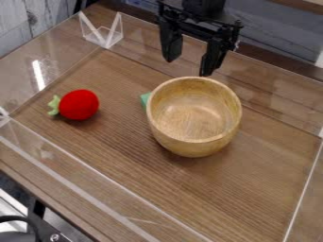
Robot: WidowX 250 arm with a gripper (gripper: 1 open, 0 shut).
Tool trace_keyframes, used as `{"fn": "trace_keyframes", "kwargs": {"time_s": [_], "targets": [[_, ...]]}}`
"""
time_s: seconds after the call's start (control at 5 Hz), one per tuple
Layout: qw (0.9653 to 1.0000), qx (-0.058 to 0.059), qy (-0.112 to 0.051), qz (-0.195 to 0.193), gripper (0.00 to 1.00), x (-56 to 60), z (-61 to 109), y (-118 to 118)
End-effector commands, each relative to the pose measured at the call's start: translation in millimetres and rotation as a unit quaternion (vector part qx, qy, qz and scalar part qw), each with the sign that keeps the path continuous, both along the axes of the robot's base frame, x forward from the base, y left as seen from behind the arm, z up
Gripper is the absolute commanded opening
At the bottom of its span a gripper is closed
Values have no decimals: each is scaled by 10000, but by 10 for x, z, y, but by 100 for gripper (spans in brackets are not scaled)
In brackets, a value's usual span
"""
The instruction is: Move the red object to the right side of the table
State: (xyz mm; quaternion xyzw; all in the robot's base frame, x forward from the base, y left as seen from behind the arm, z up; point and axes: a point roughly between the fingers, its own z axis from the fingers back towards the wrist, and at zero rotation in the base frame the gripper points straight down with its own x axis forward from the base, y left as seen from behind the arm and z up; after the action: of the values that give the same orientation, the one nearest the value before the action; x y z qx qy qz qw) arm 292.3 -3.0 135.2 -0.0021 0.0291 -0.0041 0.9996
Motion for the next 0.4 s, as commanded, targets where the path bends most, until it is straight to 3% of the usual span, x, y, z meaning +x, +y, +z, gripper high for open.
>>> {"fn": "trace_keyframes", "kwargs": {"time_s": [0.0,0.2], "targets": [[9999,-34,96,-123,100,-115,-24,-29],[9993,-63,7,-371,100,-271,-53,262]]}}
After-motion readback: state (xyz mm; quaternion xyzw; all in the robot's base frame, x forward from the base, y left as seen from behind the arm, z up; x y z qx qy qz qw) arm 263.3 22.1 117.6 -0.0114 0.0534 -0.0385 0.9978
